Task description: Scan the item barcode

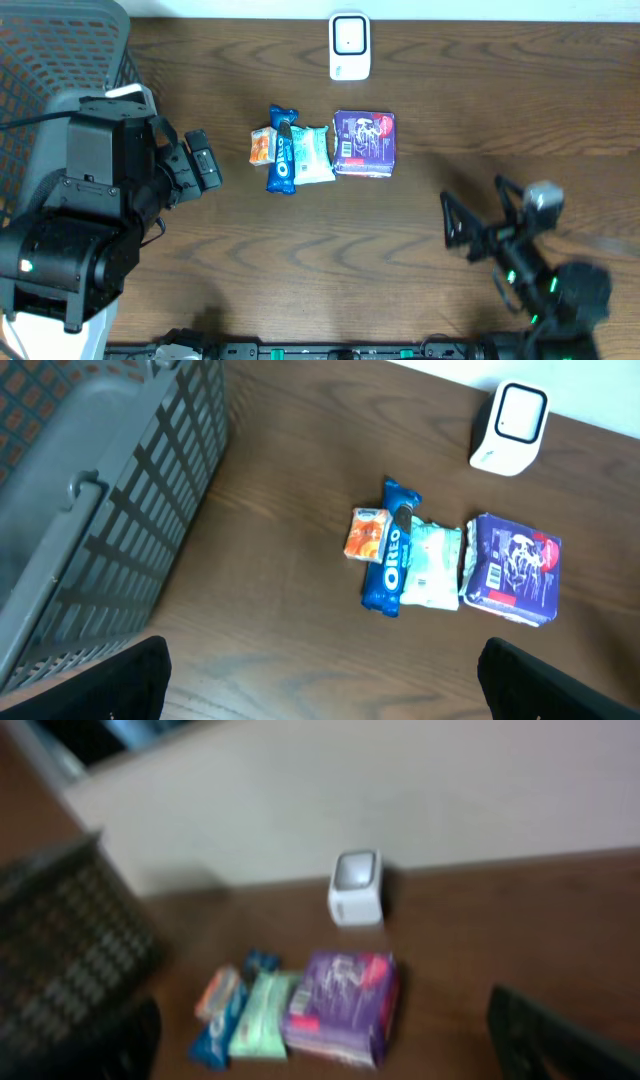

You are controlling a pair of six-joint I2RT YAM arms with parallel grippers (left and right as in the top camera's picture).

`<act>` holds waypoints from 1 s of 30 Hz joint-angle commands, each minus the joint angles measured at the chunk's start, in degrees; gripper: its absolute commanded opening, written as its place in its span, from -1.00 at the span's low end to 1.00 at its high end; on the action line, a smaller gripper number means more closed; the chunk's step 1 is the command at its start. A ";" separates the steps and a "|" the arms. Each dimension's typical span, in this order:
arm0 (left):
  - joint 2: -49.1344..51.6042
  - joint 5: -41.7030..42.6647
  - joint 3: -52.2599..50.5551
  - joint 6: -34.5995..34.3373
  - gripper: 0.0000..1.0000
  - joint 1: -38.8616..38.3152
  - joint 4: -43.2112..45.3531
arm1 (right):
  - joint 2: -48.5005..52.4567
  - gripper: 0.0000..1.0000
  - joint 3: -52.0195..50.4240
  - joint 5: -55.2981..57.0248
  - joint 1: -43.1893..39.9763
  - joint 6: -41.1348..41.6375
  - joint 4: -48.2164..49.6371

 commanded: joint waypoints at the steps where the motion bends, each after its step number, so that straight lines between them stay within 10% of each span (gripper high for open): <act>1: 0.02 -0.70 -0.11 0.72 0.96 0.33 -0.13 | 18.23 0.98 16.22 -3.23 -1.31 -10.80 -13.29; 8: 0.02 -0.70 -0.11 0.72 0.96 0.33 -0.15 | 48.50 0.94 30.69 -17.09 -1.11 -10.12 -16.02; 9: 0.02 -0.70 -0.11 0.72 0.95 0.33 -0.13 | 53.27 0.41 30.69 -16.98 -1.09 -5.97 -12.96; 11: 0.02 -0.70 -0.11 0.72 0.96 0.33 -0.13 | 60.19 0.01 30.69 -16.98 -1.11 -0.31 -9.46; 19: 0.02 -0.70 -0.11 0.72 0.96 0.33 -0.13 | 79.56 0.49 31.61 -18.93 2.27 3.13 1.73; 30: 0.02 -0.70 -0.11 0.72 0.96 0.33 -0.13 | 89.11 0.05 36.09 -15.02 4.66 2.34 3.61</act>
